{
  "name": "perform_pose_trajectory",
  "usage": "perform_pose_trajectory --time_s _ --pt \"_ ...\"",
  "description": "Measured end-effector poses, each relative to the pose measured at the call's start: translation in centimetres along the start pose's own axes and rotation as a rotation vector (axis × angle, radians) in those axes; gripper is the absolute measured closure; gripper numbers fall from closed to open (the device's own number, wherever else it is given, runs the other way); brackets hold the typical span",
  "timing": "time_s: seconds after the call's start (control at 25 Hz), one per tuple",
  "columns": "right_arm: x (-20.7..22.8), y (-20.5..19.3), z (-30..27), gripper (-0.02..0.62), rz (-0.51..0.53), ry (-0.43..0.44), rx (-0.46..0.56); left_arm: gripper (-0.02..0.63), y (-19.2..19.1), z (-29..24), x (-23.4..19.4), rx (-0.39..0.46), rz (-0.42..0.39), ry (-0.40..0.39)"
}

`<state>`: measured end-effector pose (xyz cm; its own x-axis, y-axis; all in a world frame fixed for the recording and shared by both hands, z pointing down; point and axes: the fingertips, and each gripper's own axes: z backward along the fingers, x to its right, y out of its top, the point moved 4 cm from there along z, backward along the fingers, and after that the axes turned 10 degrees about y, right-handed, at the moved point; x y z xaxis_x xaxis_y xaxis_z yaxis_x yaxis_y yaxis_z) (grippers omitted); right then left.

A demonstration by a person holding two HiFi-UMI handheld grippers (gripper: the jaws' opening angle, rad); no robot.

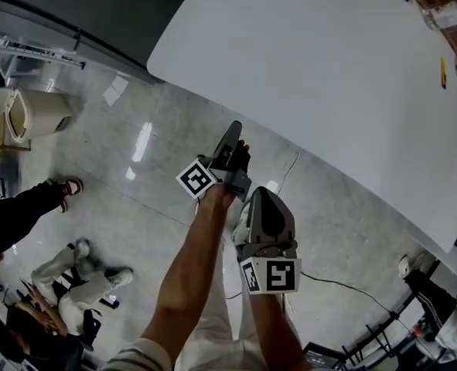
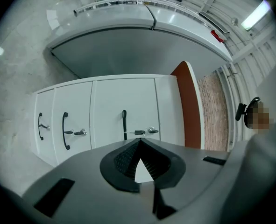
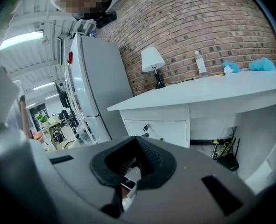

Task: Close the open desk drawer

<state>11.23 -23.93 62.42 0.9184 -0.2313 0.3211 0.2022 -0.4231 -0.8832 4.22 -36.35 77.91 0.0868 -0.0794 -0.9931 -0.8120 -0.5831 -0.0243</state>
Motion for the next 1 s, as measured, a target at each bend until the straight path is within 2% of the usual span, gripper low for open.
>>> perform_pose_trajectory --time_s 0.2,0.4,0.6,1.0 --pt "-1.4 0.8 0.8 0.585 0.007 0.007 0.009 0.6 1.0 2.5 3.3 0.019 -0.079 -0.007" --pt "-2.7 2.3 1.3 0.584 0.019 0.018 0.034 0.6 2.3 4.2 7.8 0.033 -0.265 -0.02" --pt "-4.3 4.4 1.9 0.585 0.031 0.029 0.056 0.6 3.2 6.4 12.2 0.063 -0.393 -0.014" --pt "-8.0 11.1 3.8 0.584 0.071 0.082 0.129 0.601 3.8 11.3 23.1 0.098 -0.737 0.018"
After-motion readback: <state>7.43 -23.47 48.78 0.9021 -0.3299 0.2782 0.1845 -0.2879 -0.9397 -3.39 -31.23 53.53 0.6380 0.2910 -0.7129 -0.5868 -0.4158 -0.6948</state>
